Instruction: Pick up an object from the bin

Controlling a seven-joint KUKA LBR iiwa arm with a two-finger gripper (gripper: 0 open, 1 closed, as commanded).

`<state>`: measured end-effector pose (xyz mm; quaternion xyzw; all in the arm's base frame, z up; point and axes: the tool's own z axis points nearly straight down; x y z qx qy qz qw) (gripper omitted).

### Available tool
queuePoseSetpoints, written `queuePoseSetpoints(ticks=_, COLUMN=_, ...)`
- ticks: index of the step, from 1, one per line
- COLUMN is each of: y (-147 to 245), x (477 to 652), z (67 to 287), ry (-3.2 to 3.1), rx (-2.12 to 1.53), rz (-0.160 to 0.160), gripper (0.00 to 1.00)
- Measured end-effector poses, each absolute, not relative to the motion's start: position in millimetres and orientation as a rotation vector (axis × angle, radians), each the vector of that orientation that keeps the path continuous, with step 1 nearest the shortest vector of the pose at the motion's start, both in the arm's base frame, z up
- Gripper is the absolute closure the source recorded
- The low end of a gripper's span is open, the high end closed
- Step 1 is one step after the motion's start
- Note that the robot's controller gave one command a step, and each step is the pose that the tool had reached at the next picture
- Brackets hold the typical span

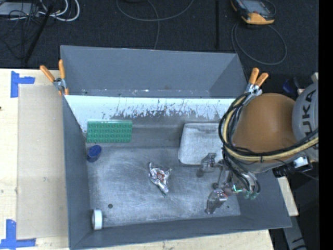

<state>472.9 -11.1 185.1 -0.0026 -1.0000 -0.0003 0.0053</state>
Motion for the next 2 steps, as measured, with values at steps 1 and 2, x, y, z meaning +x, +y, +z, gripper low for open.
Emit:
queuePoseSetpoints(ticks=1, y=67.4, x=541.3, z=70.5, ry=-3.137, rx=0.239, rz=0.000, gripper=0.00)
queuePoseSetpoints(ticks=2, y=72.0, x=530.5, z=100.7, ry=-3.138, rx=0.146, rz=-0.001, gripper=0.00)
